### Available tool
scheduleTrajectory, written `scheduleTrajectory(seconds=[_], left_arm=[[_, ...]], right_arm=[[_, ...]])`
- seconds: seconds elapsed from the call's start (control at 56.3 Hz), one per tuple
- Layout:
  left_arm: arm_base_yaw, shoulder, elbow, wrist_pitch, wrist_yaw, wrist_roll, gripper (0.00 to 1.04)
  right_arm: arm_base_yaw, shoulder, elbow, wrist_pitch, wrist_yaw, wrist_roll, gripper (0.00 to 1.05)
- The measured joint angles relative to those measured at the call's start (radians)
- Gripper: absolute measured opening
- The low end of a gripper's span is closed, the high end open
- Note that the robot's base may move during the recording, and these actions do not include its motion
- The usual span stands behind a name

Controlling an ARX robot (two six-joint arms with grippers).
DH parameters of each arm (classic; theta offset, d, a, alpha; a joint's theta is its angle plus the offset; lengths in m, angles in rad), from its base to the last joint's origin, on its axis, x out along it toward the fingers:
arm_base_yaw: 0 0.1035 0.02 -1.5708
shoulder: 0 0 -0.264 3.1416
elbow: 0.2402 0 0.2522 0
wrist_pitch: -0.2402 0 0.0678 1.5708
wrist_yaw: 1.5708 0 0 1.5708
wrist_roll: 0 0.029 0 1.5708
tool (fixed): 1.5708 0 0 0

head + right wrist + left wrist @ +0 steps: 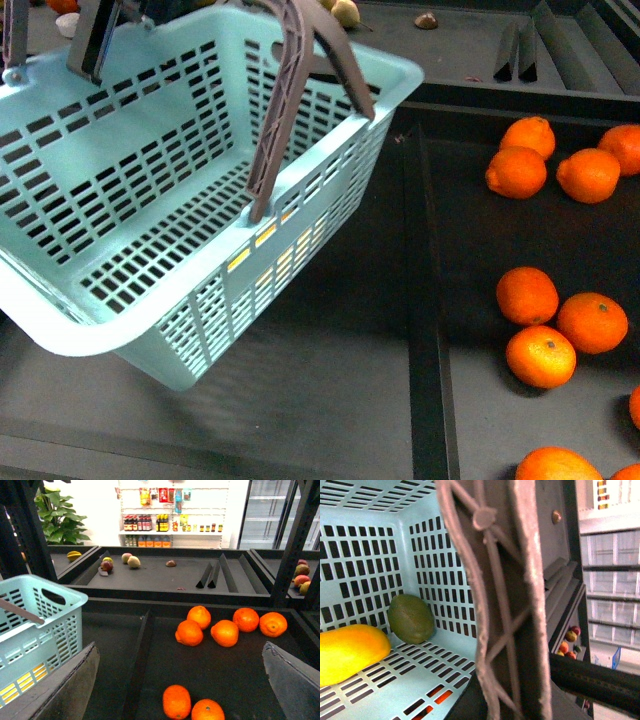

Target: Pick mango and avocado into basket

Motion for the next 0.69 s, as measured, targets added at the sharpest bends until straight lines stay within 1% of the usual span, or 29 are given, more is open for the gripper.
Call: scheduleTrajectory(seconds=[0.124, 0.178, 0.249, 0.444, 0.693], left_arm=[[0.042, 0.14, 0.074, 0.005, 0.0, -0.027, 0.06], [0.053, 0.198, 0.122, 0.002, -0.017, -0.051, 0.06], [0.059, 0.25, 0.17, 0.013, -0.039, -0.102, 0.06], [0.063, 0.352, 0.29, 0.003, -0.052, -0.179, 0.06], [0.062, 0.403, 0.312, -0.033, -0.077, -0.198, 0.06]], right_arm=[[0.0, 0.0, 0.0, 0.0, 0.0, 0.0, 0.97], [0.0, 0.0, 0.0, 0.0, 0.0, 0.0, 0.97], [0.0, 0.0, 0.0, 0.0, 0.0, 0.0, 0.97], [0.0, 0.0, 0.0, 0.0, 0.0, 0.0, 0.97], [0.0, 0.0, 0.0, 0.0, 0.0, 0.0, 0.97]])
